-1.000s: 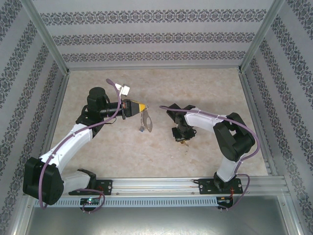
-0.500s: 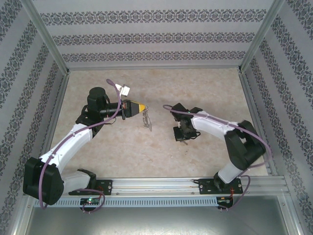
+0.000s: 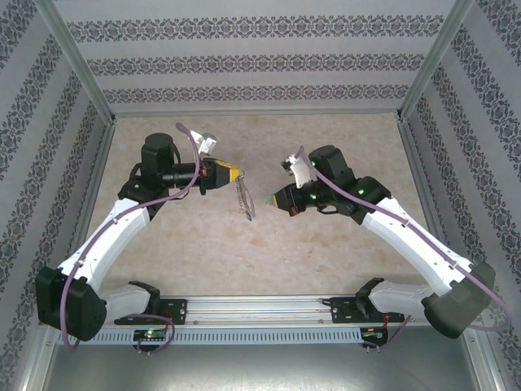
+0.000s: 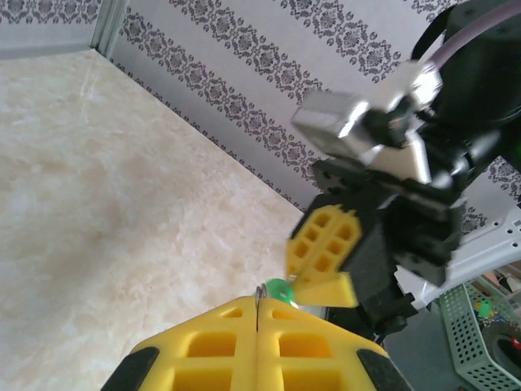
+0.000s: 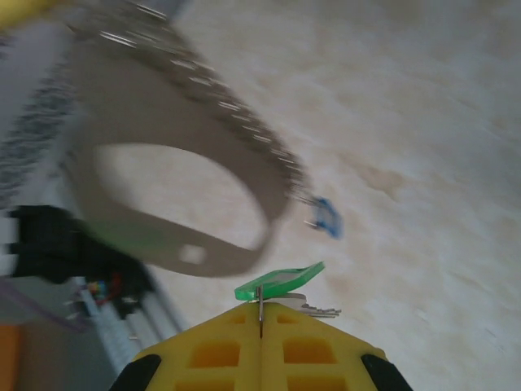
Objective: Put the keys on the keyring
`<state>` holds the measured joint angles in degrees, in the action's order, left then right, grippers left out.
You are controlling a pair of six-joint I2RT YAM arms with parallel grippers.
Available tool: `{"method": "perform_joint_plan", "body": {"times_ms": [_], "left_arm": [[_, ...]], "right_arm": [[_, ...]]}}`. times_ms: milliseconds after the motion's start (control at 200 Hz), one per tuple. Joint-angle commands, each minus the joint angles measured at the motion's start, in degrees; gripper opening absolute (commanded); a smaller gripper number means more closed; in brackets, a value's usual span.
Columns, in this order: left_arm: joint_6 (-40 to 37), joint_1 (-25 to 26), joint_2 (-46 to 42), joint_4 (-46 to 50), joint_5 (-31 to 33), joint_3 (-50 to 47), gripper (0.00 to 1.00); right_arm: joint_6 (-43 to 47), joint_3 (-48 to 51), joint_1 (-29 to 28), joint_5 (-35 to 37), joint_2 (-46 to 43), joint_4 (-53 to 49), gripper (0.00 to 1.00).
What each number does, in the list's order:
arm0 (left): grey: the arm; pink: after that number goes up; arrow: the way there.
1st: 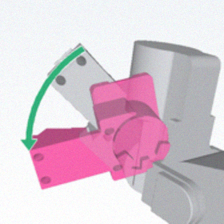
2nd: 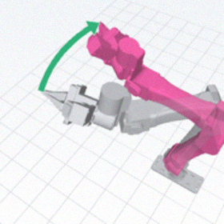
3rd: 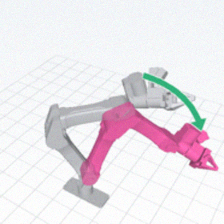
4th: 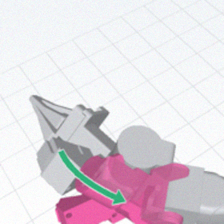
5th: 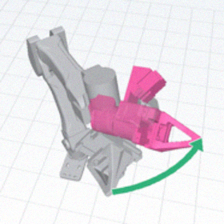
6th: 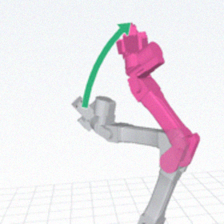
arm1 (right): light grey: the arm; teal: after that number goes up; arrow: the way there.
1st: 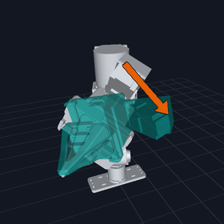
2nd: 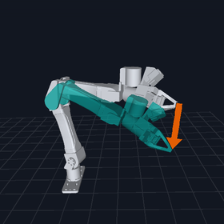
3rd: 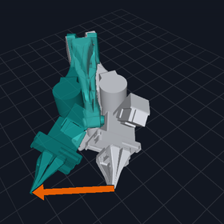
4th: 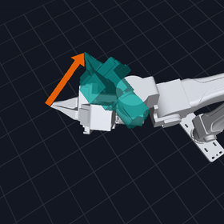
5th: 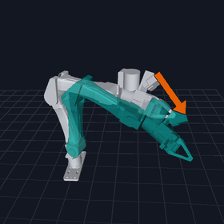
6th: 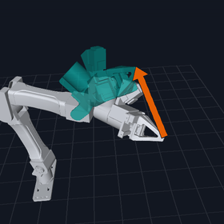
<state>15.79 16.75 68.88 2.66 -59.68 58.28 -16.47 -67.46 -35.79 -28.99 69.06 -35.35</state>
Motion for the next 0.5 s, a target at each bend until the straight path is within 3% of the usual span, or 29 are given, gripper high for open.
{"method": "perform_joint_plan", "body": {"times_ms": [0, 270, 495], "left_arm": [[-4.99, -0.10, -1.56, 3.22, 0.05, 2.83, 0.00], [-9.38, 1.66, -2.69, 8.53, 2.90, 4.65, 0.00], [-7.82, 2.18, -4.34, 6.73, 2.55, 3.60, 0.00]], "right_arm": [[0.31, -6.70, -1.52, -10.98, 1.61, 1.66, 0.00], [-4.23, -16.08, -4.01, -20.57, 7.36, 3.82, 0.00], [-5.21, -16.38, -3.04, -19.15, 8.63, 2.26, 0.00]]}}
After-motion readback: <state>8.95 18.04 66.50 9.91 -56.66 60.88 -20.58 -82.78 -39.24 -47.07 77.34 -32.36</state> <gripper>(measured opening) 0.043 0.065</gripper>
